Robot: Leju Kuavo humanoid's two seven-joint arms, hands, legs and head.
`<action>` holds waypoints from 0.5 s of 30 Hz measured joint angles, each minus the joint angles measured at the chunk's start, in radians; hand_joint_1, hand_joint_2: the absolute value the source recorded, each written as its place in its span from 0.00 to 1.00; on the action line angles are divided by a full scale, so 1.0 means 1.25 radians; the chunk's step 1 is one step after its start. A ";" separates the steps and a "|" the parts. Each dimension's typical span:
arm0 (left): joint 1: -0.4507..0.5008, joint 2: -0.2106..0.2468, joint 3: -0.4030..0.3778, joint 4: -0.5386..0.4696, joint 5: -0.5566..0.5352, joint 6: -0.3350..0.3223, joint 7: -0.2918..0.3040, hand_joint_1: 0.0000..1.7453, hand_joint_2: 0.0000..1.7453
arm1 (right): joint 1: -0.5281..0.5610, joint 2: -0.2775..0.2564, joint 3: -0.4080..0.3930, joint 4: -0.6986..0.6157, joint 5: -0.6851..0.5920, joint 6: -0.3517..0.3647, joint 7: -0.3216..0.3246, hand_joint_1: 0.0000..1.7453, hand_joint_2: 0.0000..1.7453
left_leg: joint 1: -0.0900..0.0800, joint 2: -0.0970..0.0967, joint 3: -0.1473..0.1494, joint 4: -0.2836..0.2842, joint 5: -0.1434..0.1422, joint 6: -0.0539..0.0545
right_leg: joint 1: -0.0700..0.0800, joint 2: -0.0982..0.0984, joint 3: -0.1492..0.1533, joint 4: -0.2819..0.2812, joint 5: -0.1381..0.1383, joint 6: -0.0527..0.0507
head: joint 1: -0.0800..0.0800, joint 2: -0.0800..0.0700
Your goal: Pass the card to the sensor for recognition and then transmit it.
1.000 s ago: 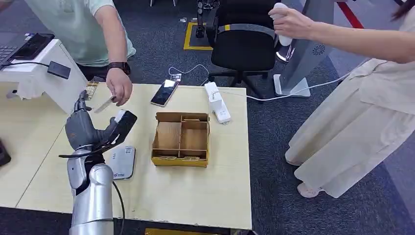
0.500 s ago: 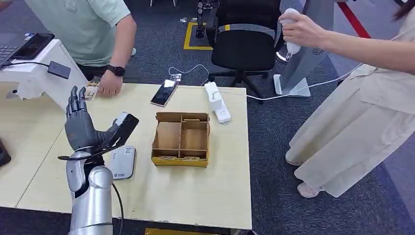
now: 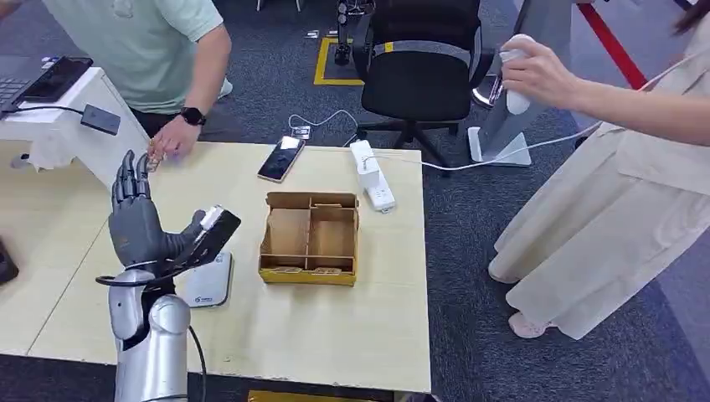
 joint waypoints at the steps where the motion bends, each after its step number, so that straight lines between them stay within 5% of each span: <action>1: 0.009 0.003 -0.003 -0.004 -0.002 0.006 -0.009 0.00 1.00 | 0.000 0.000 -0.001 0.000 0.000 0.000 -0.001 0.00 0.00 | 0.000 0.000 0.000 0.000 0.000 0.000 | 0.000 0.000 0.000 0.000 0.000 0.000 | 0.000 0.000; 15: 0.067 0.039 -0.036 -0.041 -0.034 0.058 -0.054 0.00 1.00 | -0.002 0.000 -0.003 0.003 0.000 -0.001 -0.005 0.00 0.00 | 0.000 0.000 0.000 0.000 0.000 0.000 | 0.000 0.000 0.000 0.000 0.000 0.000 | 0.000 0.000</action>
